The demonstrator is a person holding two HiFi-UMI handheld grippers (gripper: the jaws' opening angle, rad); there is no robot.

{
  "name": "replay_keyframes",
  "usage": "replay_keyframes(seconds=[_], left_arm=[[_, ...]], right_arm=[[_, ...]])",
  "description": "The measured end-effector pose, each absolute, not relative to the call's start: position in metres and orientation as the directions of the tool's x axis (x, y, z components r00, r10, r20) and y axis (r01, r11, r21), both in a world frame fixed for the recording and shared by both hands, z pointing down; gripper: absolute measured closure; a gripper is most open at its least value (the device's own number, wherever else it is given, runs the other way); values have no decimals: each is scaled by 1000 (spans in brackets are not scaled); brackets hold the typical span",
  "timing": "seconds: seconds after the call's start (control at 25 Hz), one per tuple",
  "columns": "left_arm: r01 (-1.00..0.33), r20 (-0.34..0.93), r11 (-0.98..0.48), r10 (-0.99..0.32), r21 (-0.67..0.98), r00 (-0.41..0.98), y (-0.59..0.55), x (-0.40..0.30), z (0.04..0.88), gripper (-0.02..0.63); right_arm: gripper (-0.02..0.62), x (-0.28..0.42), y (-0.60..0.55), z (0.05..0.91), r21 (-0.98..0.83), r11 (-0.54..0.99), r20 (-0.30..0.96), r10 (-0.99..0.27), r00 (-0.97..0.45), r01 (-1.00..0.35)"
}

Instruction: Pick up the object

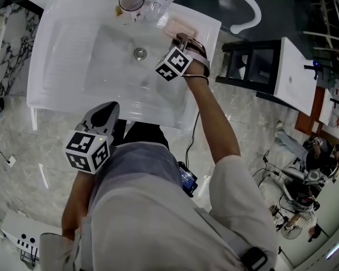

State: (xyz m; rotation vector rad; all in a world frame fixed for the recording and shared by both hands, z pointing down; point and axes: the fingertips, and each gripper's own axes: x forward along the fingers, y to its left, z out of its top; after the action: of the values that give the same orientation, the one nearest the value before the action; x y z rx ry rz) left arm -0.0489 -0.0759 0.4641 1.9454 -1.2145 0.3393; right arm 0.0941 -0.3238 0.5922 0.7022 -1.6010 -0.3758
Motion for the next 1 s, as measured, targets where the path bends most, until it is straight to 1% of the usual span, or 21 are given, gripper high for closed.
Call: replay_keyframes(seconds=[1.0], left_arm=[[-835,555,-231,-655,500,514,-64,-56,454,604]], right_arm=[[515,90,-294,587,578,779,799,-601,-23,-244]])
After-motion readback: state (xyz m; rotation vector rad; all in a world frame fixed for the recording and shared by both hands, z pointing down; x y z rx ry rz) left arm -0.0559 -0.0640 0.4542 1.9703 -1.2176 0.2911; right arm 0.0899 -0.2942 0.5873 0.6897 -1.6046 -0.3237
